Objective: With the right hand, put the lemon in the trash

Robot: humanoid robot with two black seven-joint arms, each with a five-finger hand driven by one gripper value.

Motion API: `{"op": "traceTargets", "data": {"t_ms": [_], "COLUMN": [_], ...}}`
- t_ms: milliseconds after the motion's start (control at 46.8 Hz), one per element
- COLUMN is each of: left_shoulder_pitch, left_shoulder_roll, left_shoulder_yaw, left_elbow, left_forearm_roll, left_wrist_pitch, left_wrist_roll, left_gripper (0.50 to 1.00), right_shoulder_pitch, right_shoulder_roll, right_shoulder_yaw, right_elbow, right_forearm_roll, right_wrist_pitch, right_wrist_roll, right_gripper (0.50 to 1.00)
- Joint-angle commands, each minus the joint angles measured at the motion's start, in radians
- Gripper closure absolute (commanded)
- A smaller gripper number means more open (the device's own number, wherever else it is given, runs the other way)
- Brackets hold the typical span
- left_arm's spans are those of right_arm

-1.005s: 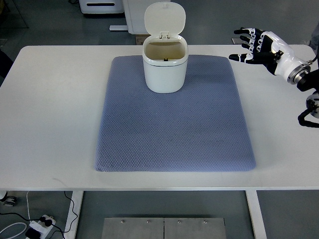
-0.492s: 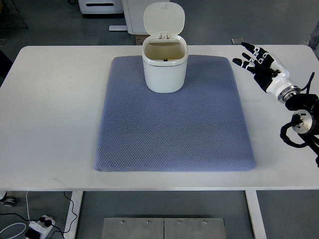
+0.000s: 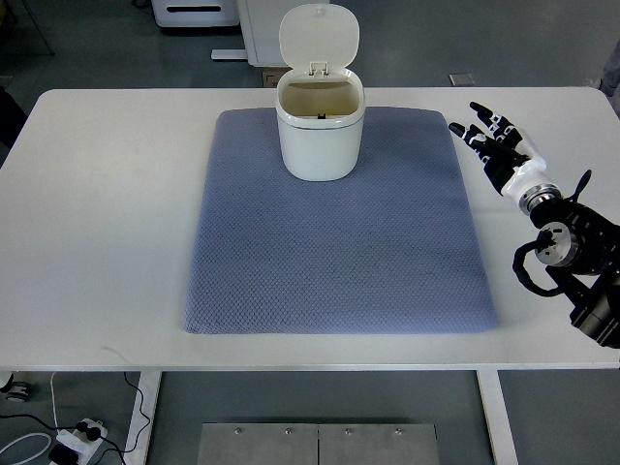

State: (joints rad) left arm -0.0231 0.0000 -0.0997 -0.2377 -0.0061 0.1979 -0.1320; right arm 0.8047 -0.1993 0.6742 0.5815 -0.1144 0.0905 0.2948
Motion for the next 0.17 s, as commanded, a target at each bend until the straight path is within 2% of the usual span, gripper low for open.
{"op": "traceTargets", "data": {"t_ms": [0, 150], "left_shoulder_pitch": [0.000, 0.000], "left_shoulder_roll": [0.000, 0.000], "left_shoulder_yaw": [0.000, 0.000], "left_elbow": [0.000, 0.000], "left_forearm_roll": [0.000, 0.000], "left_wrist_pitch": [0.000, 0.000], "left_wrist_roll": [0.000, 0.000], "left_gripper": [0.500, 0.500], "right_shoulder_pitch": [0.004, 0.005], "right_shoulder_roll": [0.000, -0.002], "right_shoulder_yaw": [0.001, -0.001], "right_elbow": [0.000, -0.002], "right_forearm_roll": [0.001, -0.001], "right_wrist_pitch": [0.000, 0.000], "right_wrist_roll": [-0.002, 0.000], "right_gripper": [0.500, 0.500]}}
